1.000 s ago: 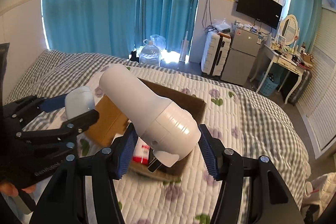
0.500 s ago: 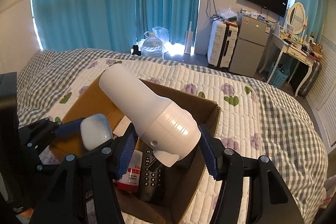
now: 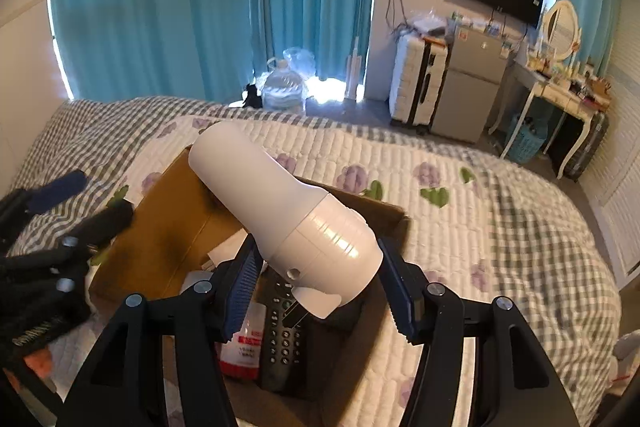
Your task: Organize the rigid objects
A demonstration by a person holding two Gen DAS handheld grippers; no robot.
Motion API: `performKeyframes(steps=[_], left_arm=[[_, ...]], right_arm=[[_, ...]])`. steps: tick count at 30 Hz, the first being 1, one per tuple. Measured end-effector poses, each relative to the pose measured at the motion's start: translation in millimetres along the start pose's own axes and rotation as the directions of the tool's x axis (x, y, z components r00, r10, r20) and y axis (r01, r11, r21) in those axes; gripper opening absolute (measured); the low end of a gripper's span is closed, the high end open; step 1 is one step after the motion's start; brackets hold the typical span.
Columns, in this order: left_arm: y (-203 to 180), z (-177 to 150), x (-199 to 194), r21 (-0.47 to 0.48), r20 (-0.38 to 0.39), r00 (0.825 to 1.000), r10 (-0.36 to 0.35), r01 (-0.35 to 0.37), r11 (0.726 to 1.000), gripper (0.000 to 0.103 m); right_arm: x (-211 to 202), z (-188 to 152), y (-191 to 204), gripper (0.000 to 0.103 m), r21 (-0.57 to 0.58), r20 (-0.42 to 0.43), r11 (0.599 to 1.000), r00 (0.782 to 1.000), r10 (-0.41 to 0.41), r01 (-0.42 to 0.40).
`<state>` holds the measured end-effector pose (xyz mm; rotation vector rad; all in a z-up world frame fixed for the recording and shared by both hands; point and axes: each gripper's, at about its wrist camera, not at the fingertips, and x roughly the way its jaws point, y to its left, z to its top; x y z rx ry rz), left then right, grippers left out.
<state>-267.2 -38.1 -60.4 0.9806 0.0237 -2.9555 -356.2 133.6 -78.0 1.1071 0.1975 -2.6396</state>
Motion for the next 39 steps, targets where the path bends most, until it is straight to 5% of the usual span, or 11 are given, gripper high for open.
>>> performKeyframes(steps=[10, 13, 15, 23, 32, 39], left_arm=[[15.0, -6.5, 4.1, 0.024, 0.083, 0.996, 0.023, -0.025, 0.999, 0.077], [13.3, -4.8, -0.1, 0.021, 0.091, 0.995, 0.031, -0.033, 0.999, 0.077], [11.2, -1.4, -10.8, 0.015, 0.103, 0.994, 0.037, -0.039, 0.999, 0.077], [-3.1, 25.3, -109.8, 0.007, 0.206, 0.978, 0.02, -0.022, 1.0, 0.077], [-13.1, 44.4, -249.5, 0.047, 0.379, 0.925, -0.032, 0.016, 0.999, 0.082], [-16.2, 37.6, -323.3, 0.089, 0.438, 0.896, -0.064, 0.028, 0.996, 0.082]], right_arm=[[67.4, 2.2, 22.4, 0.059, -0.117, -0.101, 0.993, 0.994, -0.031, 0.019], [57.1, 1.6, 17.3, 0.089, -0.069, -0.051, 0.997, 0.998, -0.033, 0.03], [42.4, 2.0, 13.3, 0.089, -0.042, -0.013, 0.999, 1.0, -0.026, 0.026], [-76.0, 5.9, 6.0, 0.089, -0.029, 0.102, 0.997, 0.992, -0.071, 0.075], [-248.9, -4.9, 23.2, 0.093, -0.022, 0.276, 0.991, 0.953, -0.123, 0.134], [-330.5, -23.2, 48.3, 0.103, -0.036, 0.328, 0.981, 0.93, -0.167, 0.189]])
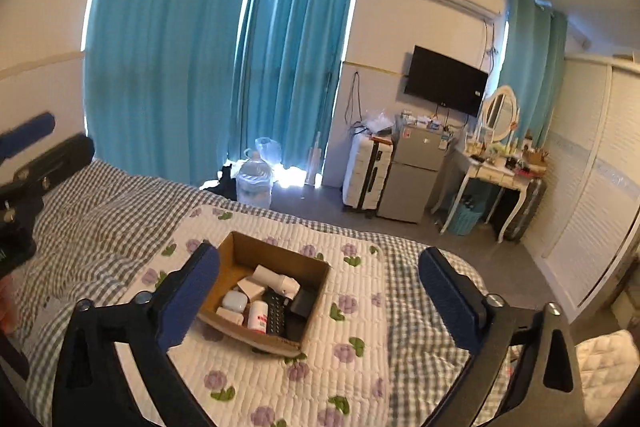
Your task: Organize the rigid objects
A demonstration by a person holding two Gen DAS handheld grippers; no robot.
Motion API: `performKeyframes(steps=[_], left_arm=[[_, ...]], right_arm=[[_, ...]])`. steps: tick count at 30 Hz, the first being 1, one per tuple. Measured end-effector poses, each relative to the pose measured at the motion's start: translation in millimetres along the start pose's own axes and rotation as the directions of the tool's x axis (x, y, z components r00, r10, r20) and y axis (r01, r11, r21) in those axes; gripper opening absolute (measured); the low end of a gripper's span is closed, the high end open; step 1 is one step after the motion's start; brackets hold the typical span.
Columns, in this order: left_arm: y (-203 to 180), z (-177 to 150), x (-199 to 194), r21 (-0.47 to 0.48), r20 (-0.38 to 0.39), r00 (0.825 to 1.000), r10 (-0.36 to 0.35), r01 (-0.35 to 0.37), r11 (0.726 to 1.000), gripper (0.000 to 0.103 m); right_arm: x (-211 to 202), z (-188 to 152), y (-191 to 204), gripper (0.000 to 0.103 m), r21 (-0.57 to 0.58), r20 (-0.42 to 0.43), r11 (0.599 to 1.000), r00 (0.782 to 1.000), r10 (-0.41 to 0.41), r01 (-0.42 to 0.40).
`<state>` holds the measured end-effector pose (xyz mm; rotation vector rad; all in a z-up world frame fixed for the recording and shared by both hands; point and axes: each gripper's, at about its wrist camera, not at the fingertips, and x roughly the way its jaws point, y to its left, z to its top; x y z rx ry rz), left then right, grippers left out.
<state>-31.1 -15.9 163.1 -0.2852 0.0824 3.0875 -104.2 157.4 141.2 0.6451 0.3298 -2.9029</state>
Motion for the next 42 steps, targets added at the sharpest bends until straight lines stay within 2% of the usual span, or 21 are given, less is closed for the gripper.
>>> performKeyframes(steps=[4, 8, 11, 13, 14, 16, 18, 20, 24, 28, 32, 35, 42], left_arm=[[3.2, -13.2, -19.9, -0.008, 0.003, 1.0, 0.0, 0.0, 1.0, 0.084], [6.7, -46.5, -19.3, -0.016, 0.006, 0.999, 0.045, -0.045, 0.999, 0.084], [3.1, -78.8, -3.0, -0.02, -0.014, 0.996, 0.089, -0.09, 0.996, 0.084], [2.1, -101.9, 19.9, -0.035, -0.064, 0.995, 0.079, -0.082, 0.996, 0.084], [1.8, -113.1, 31.6, -0.038, -0.093, 0.993, 0.068, -0.072, 0.997, 0.084], [0.2, -138.0, 60.3, -0.032, -0.146, 0.986, 0.081, -0.087, 0.996, 0.084], [-2.6, -161.1, 72.9, -0.029, -0.139, 0.985, 0.1, -0.105, 0.994, 0.084], [-5.5, -183.5, 82.5, -0.025, -0.11, 0.988, 0.111, -0.115, 0.993, 0.084], [-9.2, -224.5, 86.6, -0.01, -0.096, 0.987, 0.13, -0.131, 0.991, 0.084], [-5.4, -236.4, 90.2, -0.042, -0.129, 0.985, 0.113, -0.119, 0.992, 0.084], [-4.8, -231.8, 82.7, -0.044, -0.087, 0.988, 0.127, -0.131, 0.99, 0.084], [-3.9, -230.3, 81.8, -0.043, -0.084, 0.989, 0.123, -0.127, 0.991, 0.084], [-4.3, -233.6, 82.3, -0.043, -0.091, 0.989, 0.115, -0.119, 0.992, 0.084]], right_arm=[[-24.1, -15.1, 13.1, 0.103, 0.001, 0.003, 1.0, 1.0, 0.012, -0.012], [-23.0, -53.8, 16.8, 0.103, 0.057, -0.008, 0.997, 0.999, 0.051, -0.051], [-0.6, -84.9, 18.1, 0.103, 0.11, -0.02, 0.991, 0.996, 0.082, -0.079], [18.4, -105.2, 13.1, 0.103, 0.189, 0.039, 0.977, 0.995, 0.095, -0.101], [23.5, -113.4, 11.4, 0.103, 0.212, 0.067, 0.974, 0.995, 0.071, -0.084], [38.3, -128.1, 12.9, 0.103, 0.188, 0.126, 0.981, 0.992, 0.013, -0.037], [55.7, -143.1, 16.5, 0.103, 0.155, 0.168, 0.988, 0.985, -0.037, 0.011], [77.1, -159.8, 16.1, 0.103, 0.164, 0.178, 0.986, 0.984, -0.023, -0.007], [109.1, -188.8, 14.0, 0.103, 0.184, 0.113, 0.983, 0.994, -0.001, -0.02], [115.0, -200.2, 11.9, 0.103, 0.184, 0.106, 0.983, 0.994, 0.004, -0.023], [109.7, -200.6, 11.9, 0.103, 0.189, 0.131, 0.982, 0.991, -0.001, -0.024], [108.8, -198.7, 13.2, 0.103, 0.175, 0.147, 0.984, 0.989, 0.004, -0.03], [118.1, -202.9, 15.6, 0.103, 0.18, 0.11, 0.983, 0.994, 0.01, -0.03]])
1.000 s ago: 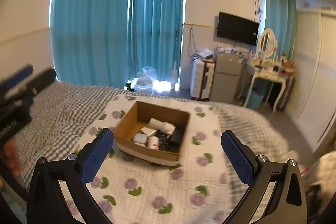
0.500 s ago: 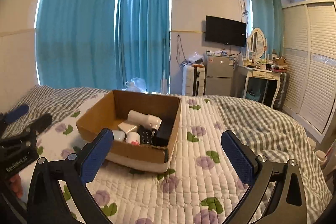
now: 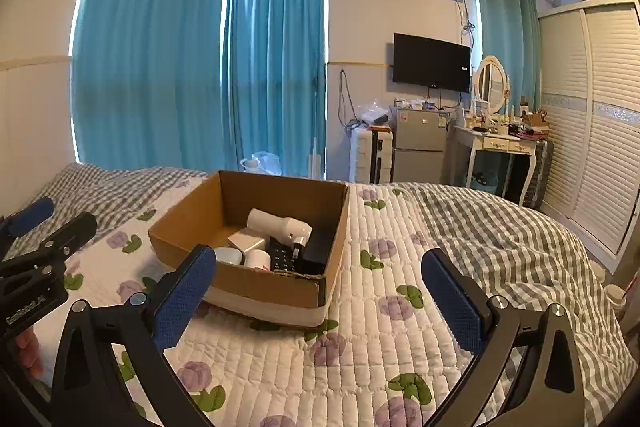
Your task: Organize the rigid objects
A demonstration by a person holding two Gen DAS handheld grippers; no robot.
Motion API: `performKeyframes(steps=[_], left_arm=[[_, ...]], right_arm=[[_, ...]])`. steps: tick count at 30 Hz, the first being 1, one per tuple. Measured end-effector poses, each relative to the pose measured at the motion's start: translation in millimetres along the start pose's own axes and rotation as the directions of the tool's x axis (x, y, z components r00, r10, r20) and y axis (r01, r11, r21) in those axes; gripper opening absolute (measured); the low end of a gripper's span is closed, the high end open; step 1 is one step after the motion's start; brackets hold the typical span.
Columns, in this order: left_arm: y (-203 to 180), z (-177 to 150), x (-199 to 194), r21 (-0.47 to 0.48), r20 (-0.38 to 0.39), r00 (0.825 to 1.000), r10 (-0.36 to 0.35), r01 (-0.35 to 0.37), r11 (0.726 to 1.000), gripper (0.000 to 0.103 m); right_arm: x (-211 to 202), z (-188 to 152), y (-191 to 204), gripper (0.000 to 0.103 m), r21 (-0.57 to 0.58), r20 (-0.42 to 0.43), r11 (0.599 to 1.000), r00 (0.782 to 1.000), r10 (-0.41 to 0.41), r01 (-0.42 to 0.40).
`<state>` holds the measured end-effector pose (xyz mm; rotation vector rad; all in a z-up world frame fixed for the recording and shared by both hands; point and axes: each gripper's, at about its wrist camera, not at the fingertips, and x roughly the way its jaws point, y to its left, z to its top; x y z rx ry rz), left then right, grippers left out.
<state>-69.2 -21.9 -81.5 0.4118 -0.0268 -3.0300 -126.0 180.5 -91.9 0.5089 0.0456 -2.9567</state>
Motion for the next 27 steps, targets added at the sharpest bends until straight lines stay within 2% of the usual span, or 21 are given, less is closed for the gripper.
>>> performKeyframes(steps=[27], left_arm=[[-0.1, -2.5, 2.7, 0.008, -0.031, 1.0, 0.004, -0.004, 1.0, 0.084]], right_arm=[[9.3, -7.3, 2.8, 0.103, 0.007, -0.041, 1.0, 0.999, 0.009, -0.009]])
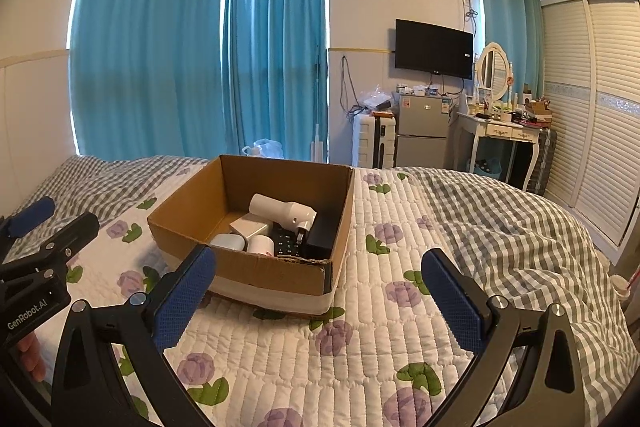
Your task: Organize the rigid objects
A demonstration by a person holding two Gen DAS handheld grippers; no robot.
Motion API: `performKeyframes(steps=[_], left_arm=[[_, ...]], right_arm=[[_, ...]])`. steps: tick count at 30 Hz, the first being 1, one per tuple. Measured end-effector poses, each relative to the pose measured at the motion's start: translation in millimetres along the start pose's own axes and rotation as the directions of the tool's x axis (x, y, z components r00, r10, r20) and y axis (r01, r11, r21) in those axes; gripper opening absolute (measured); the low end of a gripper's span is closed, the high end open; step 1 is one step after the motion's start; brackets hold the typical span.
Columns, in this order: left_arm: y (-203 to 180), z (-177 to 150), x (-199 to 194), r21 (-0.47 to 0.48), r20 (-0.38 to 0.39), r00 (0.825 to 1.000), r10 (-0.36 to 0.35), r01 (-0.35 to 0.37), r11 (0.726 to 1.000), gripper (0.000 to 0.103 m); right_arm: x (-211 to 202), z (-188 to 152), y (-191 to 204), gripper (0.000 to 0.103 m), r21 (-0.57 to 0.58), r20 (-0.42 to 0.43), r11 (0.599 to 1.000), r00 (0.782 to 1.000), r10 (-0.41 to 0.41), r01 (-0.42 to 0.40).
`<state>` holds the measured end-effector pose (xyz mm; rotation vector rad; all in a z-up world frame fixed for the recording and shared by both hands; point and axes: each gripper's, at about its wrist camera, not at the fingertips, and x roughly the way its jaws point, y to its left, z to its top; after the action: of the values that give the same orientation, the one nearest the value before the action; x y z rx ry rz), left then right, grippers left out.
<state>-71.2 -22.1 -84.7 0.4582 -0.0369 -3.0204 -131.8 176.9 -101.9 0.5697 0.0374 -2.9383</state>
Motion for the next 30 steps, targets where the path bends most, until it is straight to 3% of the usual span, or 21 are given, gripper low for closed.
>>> performKeyframes(steps=[30], left_arm=[[-0.3, -0.5, -0.9, 0.007, 0.002, 1.0, 0.006, -0.006, 1.0, 0.084]], right_arm=[[3.8, -2.0, -1.2, 0.103, -0.005, -0.029, 1.0, 0.999, -0.015, 0.015]])
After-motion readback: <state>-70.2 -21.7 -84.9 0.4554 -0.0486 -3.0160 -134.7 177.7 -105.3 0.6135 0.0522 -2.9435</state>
